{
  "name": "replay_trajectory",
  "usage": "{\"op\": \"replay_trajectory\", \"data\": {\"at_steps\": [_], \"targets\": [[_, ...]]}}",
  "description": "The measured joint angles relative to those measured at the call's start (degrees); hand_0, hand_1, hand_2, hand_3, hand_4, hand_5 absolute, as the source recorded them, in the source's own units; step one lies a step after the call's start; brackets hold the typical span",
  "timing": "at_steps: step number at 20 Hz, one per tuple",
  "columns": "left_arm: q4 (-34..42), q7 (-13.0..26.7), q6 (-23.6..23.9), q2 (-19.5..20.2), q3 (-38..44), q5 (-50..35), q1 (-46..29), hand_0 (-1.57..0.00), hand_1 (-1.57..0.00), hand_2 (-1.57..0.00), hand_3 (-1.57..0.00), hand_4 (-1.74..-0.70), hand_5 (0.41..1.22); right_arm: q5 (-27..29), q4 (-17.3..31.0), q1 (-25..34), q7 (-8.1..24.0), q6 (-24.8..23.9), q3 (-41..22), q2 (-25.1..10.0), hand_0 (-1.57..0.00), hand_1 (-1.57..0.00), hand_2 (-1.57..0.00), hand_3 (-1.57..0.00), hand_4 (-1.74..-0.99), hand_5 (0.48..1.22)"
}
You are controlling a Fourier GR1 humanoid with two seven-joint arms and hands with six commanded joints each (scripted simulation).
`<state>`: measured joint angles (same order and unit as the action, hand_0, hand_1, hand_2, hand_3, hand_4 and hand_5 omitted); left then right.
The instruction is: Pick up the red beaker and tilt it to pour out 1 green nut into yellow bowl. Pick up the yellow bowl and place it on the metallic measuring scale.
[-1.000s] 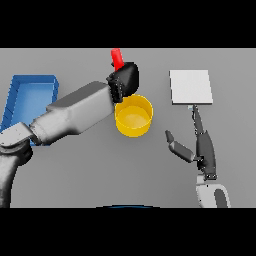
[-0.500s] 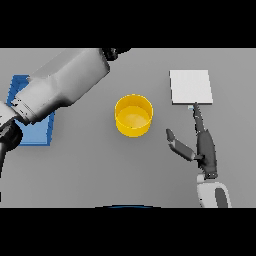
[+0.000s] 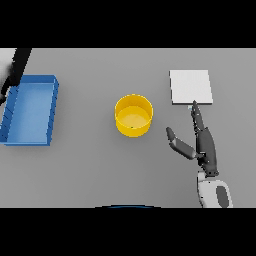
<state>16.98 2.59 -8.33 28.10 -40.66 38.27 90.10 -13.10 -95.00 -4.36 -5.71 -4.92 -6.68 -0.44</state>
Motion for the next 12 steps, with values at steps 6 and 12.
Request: {"op": "replay_trajectory", "data": {"at_steps": [6,12], "targets": [[1.7,2.9,8.0,7.6,10.6,-16.2,-10.5,-1.57,-1.57,-1.57,-1.41,-1.74,1.221,-0.3,0.9,0.4,-2.5,0.5,0.6,-1.9,0.00,0.00,0.00,0.00,-1.217,0.595],[15.5,13.3,18.7,12.6,16.9,-29.8,-27.9,-1.57,-1.57,-1.57,-1.46,-1.74,1.221,-1.5,1.4,0.8,-2.0,0.9,-0.1,-2.8,0.00,0.00,0.00,0.00,-1.212,0.641]]}}
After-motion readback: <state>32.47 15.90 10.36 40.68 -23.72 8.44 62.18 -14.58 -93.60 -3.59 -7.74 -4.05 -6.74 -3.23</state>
